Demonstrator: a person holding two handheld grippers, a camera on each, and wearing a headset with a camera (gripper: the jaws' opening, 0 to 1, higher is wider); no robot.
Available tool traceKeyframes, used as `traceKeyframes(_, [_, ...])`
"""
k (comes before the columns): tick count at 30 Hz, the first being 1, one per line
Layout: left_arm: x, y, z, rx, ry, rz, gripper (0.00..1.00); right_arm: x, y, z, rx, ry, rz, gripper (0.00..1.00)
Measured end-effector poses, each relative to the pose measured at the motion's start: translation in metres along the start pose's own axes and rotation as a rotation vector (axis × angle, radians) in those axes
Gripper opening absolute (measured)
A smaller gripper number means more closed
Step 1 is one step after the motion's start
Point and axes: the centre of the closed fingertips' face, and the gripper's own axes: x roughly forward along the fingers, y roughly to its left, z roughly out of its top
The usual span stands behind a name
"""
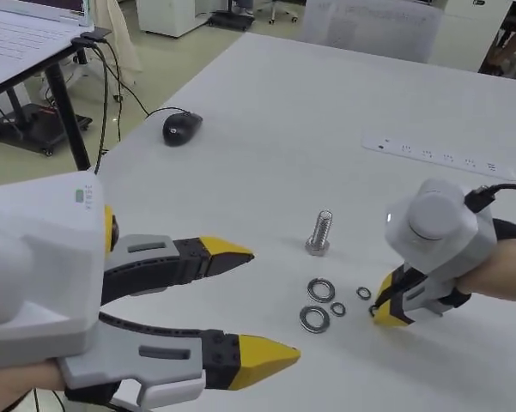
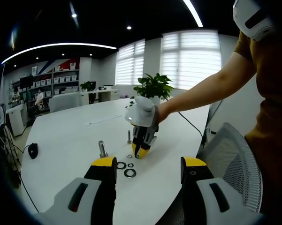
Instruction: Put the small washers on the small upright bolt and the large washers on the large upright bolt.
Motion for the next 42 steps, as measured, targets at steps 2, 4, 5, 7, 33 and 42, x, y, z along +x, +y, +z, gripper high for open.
traceKeyframes(2, [0.0, 0.0, 0.0, 0.001, 0.003, -0.001, 0.54, -0.004, -0.002, -0.003, 0.006, -0.003, -0.004, 0.12])
traceKeyframes(4, [0.001, 0.0, 0.0, 0.003, 0.007, -0.003, 0.54, -0.011, -0.004, -0.008, 0.011, 0.001, -0.008, 0.12])
traceKeyframes(5, [0.002, 0.0, 0.0, 0.004, 0.007, -0.004, 0.54, -0.014, -0.005, -0.01, 0.014, 0.003, -0.011, 0.12])
traceKeyframes(7, [0.003, 0.0, 0.001, 0.006, 0.008, -0.008, 0.54, -0.02, -0.008, -0.016, 0.019, 0.012, -0.018, 0.12])
traceKeyframes(33, [0.015, 0.003, 0.002, 0.006, 0.014, -0.031, 0.54, -0.077, -0.078, -0.019, 0.011, 0.047, -0.156, 0.12])
traceKeyframes(42, [0.014, 0.004, -0.001, -0.002, 0.015, -0.02, 0.54, -0.069, -0.082, -0.022, 0.01, 0.064, -0.142, 0.12])
